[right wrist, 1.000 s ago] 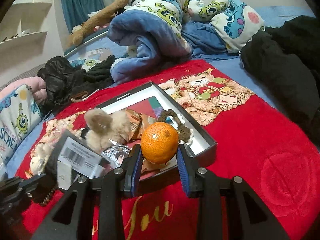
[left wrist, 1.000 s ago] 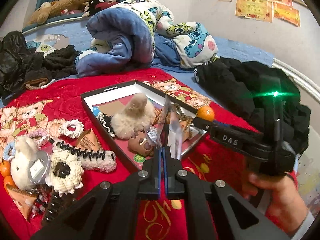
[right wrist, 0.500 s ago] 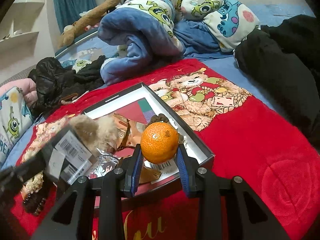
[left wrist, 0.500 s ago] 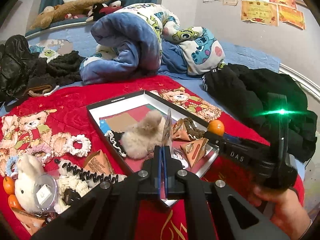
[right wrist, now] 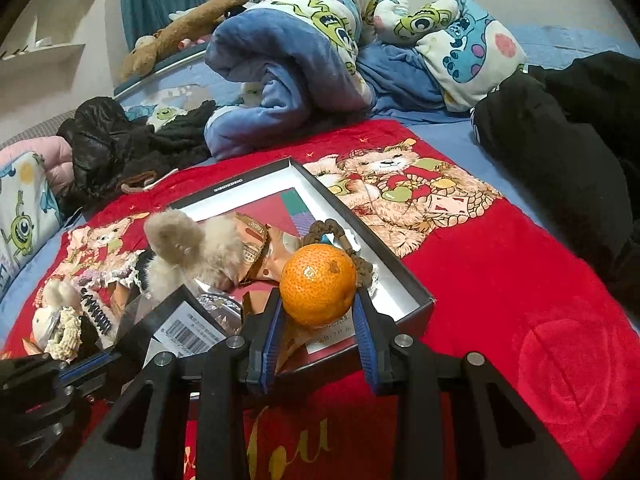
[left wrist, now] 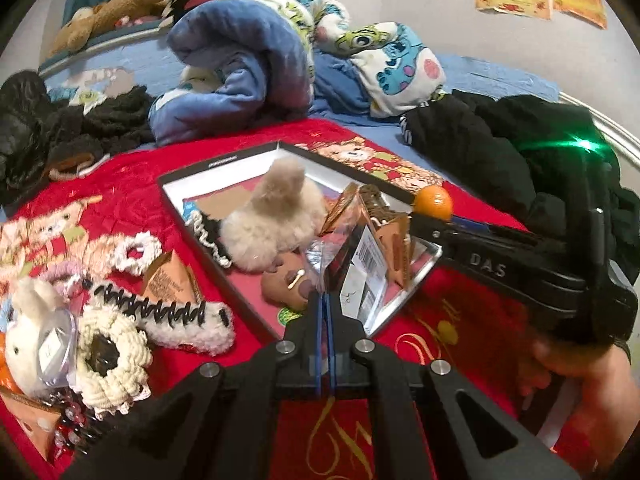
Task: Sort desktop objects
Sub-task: 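Move both tools over the open black box holding package and orange, then open the left tool over the box while the right tool releases the orange into it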
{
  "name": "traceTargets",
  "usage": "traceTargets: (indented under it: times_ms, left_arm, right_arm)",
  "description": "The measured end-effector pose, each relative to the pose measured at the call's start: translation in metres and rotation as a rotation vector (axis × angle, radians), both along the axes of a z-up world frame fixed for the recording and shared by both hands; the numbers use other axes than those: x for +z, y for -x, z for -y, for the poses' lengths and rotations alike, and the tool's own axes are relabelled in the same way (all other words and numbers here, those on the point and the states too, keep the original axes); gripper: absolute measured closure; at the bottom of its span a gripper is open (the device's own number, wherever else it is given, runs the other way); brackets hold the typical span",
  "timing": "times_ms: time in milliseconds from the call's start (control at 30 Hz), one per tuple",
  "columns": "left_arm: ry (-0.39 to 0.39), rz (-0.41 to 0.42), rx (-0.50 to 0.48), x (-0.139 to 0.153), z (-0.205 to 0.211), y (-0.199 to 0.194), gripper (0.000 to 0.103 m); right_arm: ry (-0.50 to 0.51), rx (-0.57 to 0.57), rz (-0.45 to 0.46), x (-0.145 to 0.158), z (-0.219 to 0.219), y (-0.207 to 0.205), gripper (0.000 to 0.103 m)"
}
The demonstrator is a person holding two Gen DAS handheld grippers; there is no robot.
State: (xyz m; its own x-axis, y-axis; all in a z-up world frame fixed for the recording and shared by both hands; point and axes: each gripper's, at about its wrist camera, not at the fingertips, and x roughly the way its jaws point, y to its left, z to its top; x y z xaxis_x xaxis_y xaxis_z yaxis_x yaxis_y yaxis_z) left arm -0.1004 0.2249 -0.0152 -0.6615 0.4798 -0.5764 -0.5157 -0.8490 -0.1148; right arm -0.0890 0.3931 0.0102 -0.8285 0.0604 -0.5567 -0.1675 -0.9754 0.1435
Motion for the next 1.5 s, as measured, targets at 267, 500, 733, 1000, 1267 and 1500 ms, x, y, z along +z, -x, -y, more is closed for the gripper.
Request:
traceTargets:
  times_ms: [267,500,733,1000,1267,1500]
  left_arm:
    - [-0.018,-0.014,-0.014,0.000,0.003,-0.003,0.101]
    - [0.010,-0.047,0.070,0.002,0.008,-0.008,0.065]
    - [-0.053,-0.077,0.114,0.009,0.025,-0.010,0.011]
    - [0.017,-0.136,0.108,0.013,0.021,-0.020,0.000]
    - [0.019,-0.132,0.124,0.018,0.033,-0.020,0.000]
    - [0.072,-0.199,0.140,0.028,0.036,-0.038,0.000]
  right_arm:
    - [0.008,0.000,-0.017,0.001,-0.002,-0.003,0.070]
    - [0.004,0.002,-0.029,0.001,-0.002,-0.008,0.068]
    - [0.025,-0.029,-0.071,0.006,-0.008,-0.018,0.043]
    - [0.029,-0.018,-0.095,0.013,-0.007,-0.029,0.000]
    - [0.039,-0.033,-0.068,0.012,-0.003,-0.036,0.000]
    - [0.059,-0.050,-0.082,0.016,-0.001,-0.046,0.000]
